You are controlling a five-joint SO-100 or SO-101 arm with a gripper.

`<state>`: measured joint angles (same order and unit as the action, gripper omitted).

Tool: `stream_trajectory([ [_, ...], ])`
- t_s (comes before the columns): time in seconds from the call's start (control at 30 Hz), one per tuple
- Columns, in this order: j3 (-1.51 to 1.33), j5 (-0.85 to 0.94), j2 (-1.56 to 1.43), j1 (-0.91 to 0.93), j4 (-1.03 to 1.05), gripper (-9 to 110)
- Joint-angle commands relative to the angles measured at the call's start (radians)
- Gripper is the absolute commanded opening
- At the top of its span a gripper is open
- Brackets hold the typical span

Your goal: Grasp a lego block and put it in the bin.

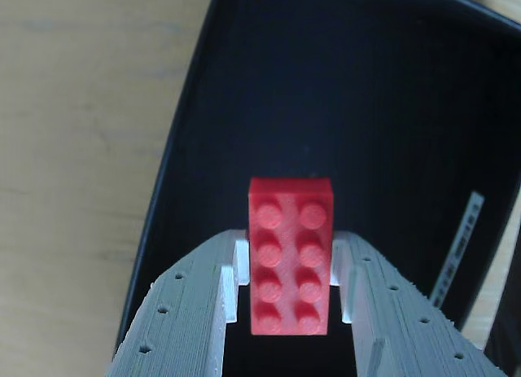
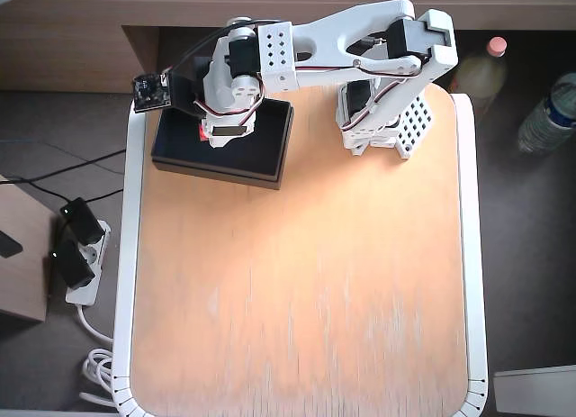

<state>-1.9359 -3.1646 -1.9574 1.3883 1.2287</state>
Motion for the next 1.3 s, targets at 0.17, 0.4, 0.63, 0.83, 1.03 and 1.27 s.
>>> stream_trajectory([
  [0.17,-0.002,-0.031,-0.009,0.023,0.008,5],
  [0.4,-0.018,-0.058,-0.012,0.026,0.008,9],
  [0.63,-0.018,-0.058,-0.017,0.025,0.009,12],
  [0.83,-0.012,-0.002,-0.078,-0.034,0.008,12],
  [1.03,-0.009,0.08,-0.219,-0.155,0.008,10],
  [1.27,-0.008,0.123,-0.344,-0.379,0.008,0],
])
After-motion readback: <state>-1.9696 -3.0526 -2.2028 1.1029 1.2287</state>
